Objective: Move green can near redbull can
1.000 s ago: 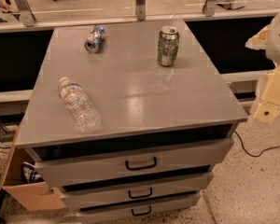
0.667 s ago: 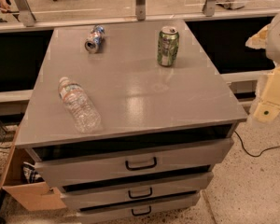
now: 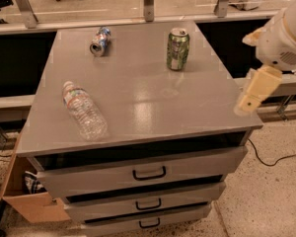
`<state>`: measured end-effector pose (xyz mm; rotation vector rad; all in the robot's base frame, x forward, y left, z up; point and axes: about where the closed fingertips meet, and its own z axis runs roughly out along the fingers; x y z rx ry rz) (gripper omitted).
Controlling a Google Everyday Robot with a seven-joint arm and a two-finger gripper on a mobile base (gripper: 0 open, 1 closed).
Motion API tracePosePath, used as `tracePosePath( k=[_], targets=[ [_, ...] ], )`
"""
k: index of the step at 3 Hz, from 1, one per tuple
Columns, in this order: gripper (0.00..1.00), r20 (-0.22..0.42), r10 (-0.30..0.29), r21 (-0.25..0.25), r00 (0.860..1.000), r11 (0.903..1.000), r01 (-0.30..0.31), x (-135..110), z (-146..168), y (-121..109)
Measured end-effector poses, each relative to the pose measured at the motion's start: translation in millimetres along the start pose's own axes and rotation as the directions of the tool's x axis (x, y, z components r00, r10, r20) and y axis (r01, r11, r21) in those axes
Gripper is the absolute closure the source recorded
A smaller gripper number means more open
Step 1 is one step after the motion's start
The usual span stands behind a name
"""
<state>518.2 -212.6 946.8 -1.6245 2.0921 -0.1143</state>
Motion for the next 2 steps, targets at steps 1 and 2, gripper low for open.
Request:
tracePosePath(
  k=[1, 2],
  targets=[
    [0.00, 0.079, -0.008, 0.088, 0.997, 0.9961, 0.001, -12, 38, -49],
    [0.00, 0.175, 0.024, 0.146, 0.984, 0.9881, -0.050, -25, 71, -97]
  ],
)
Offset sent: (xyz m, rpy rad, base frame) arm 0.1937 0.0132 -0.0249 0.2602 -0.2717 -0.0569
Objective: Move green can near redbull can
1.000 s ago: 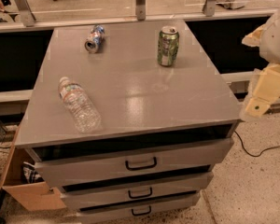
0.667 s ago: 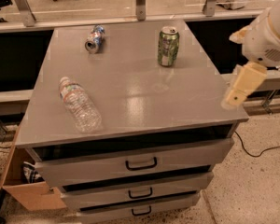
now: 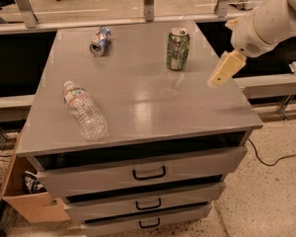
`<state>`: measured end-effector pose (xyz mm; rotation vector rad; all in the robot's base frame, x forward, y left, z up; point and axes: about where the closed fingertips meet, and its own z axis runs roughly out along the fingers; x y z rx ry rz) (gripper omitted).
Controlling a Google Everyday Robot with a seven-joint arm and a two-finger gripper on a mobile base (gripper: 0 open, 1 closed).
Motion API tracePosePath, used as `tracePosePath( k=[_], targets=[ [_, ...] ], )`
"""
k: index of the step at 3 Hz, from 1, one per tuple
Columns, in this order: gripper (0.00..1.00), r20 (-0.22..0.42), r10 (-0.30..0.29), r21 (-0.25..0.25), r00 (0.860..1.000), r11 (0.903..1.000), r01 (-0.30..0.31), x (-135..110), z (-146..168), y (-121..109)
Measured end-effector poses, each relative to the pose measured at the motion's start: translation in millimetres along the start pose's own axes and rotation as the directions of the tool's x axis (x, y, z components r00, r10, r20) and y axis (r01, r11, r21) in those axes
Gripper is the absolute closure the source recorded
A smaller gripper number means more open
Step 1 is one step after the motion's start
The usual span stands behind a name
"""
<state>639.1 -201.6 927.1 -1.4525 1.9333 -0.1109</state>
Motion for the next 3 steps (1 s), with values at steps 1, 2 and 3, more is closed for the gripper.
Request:
tracePosePath(
  k=[1, 2, 3],
  targets=[
    [0.00, 0.105, 0.093, 0.002, 0.990, 0.9956, -0.094, -10, 41, -30],
    [0.00, 0.226, 0.196, -0.043, 0.954, 0.9807, -0.191, -27, 81, -47],
    [0.00, 0.316, 0.282, -0.112, 0.906, 0.9591, -0.260, -49, 111, -50]
  ],
)
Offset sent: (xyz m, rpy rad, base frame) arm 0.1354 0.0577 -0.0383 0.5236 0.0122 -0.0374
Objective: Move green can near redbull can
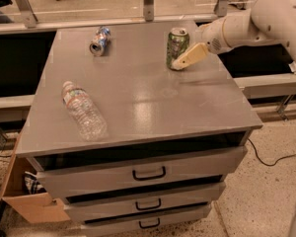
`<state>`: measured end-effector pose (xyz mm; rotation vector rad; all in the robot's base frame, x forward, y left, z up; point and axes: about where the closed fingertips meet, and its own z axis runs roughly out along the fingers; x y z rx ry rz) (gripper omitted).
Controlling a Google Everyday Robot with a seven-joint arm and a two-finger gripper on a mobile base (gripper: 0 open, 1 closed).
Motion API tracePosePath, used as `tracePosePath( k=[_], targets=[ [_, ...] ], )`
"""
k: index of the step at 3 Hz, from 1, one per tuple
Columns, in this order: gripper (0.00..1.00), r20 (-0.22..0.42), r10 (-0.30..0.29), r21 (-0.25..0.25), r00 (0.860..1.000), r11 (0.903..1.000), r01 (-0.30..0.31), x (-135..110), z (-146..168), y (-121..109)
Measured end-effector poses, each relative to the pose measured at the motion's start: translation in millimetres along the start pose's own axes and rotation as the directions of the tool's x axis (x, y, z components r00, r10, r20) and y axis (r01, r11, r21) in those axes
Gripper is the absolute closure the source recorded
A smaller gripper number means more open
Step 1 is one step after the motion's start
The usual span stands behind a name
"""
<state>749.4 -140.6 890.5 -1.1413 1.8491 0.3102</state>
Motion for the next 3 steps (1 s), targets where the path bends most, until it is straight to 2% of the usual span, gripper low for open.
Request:
tracePosePath(
  k=[1, 2, 3],
  targets=[
    [0.07, 0.065, 0.075, -0.052, 0.995, 0.9961, -0.072, -10, 30, 8],
    [0.21, 0.095, 0.134, -0.084, 0.986, 0.9884, -0.126, -19, 41, 13],
    [0.46, 0.119, 0.133, -0.101, 0.984, 0.9874, -0.122, -35, 33, 17]
  ],
)
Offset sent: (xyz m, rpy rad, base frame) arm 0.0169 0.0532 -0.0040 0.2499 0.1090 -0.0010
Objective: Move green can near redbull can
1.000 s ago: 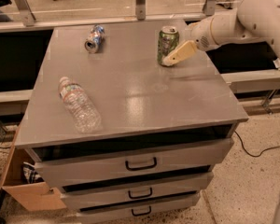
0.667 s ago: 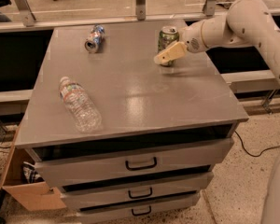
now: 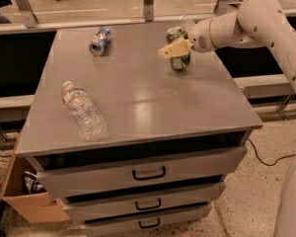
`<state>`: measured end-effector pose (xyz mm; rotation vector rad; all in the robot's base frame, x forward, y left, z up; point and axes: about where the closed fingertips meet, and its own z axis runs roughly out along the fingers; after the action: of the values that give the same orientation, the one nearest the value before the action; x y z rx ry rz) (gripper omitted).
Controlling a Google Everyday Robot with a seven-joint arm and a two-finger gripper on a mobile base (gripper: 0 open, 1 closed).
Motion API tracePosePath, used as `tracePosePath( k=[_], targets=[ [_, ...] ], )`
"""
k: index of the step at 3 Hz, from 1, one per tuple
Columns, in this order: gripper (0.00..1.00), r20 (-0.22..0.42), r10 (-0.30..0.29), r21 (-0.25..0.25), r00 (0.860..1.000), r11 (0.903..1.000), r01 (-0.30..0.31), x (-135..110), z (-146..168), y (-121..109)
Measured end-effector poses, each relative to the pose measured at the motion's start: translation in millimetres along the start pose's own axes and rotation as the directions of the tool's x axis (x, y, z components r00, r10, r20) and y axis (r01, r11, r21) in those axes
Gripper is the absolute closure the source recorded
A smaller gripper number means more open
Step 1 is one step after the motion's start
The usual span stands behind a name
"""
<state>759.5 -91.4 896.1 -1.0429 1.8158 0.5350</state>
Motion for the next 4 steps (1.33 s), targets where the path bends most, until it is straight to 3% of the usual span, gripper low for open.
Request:
tracePosePath(
  k=[1, 2, 3, 4],
  targets=[
    [0.68, 0.036, -0.079, 0.014, 0.996, 0.9968, 0.079, -35, -27, 7],
    [1.00, 0.035, -0.080, 0.005, 0.996, 0.9968, 0.080, -35, -21, 10],
    [1.00, 0.036, -0.081, 0.001, 0.996, 0.9967, 0.081, -35, -18, 11],
    [1.00, 0.065, -0.090, -0.032, 0.994, 0.9952, 0.092, -43, 28, 23]
  ],
)
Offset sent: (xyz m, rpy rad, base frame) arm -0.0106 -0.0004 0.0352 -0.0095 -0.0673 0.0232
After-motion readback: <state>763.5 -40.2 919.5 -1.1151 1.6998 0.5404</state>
